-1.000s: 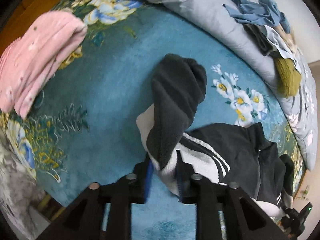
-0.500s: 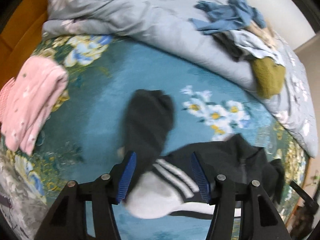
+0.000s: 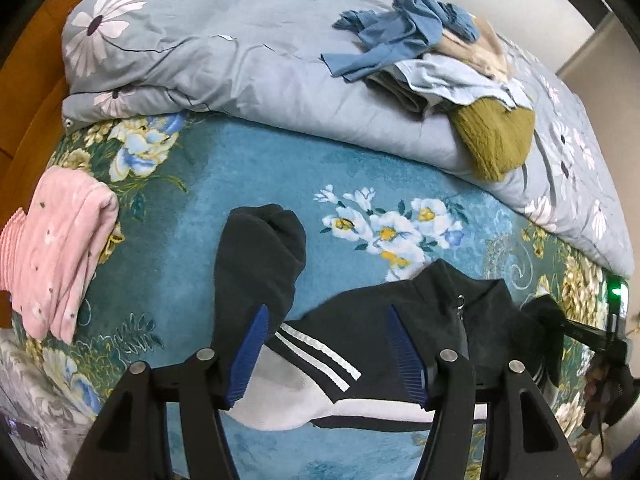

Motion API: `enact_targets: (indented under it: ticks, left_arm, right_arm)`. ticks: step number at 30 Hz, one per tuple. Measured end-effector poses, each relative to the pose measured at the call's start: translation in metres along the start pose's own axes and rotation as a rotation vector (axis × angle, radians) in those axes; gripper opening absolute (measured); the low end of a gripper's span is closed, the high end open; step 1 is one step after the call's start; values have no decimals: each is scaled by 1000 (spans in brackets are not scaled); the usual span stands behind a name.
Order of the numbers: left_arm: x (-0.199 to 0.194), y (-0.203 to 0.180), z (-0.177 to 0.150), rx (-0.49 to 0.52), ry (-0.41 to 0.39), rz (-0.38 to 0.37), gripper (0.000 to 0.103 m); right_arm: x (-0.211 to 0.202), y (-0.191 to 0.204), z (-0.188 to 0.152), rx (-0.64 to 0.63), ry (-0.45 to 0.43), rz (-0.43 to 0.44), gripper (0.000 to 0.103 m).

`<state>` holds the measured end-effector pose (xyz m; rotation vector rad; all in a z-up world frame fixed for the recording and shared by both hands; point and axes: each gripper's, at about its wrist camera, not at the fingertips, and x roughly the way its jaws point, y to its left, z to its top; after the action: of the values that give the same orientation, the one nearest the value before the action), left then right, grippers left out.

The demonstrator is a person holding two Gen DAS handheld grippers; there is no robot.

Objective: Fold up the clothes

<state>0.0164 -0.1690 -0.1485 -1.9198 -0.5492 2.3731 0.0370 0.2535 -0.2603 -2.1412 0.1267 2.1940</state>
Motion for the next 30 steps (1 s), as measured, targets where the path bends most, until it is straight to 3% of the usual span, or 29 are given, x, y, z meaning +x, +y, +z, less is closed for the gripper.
enact_targets:
  ticks: [4, 9, 13, 15, 19, 25, 28, 30]
  left_arm:
    - [0, 4, -4, -10, 4, -13, 65]
    - [3, 8, -11, -14, 16, -24, 65]
    - [12, 10, -16, -12, 43, -18, 65]
    - [17, 9, -19, 35, 82, -41, 65]
    - [25, -2, -21, 87, 117, -37, 65]
    - [49, -22, -28, 193, 180, -47, 66]
    - [66, -29, -30, 271, 218, -27, 66]
    - [77, -30, -31, 325, 244, -19, 66]
  right_arm:
    - [-56, -52, 2, 146, -142, 9, 9]
    - [-117, -154, -31, 441, -319, -57, 9]
    - [-107, -219, -77, 662, -283, -95, 9]
    - [-86, -232, -94, 726, -211, -95, 9]
    - [-51, -230, -110, 726, -105, -99, 9]
    - [-59, -222, -109, 684, -129, -131, 12]
    - [-82, -211, -97, 602, -183, -214, 24]
    - [-94, -203, -87, 552, -231, -282, 43]
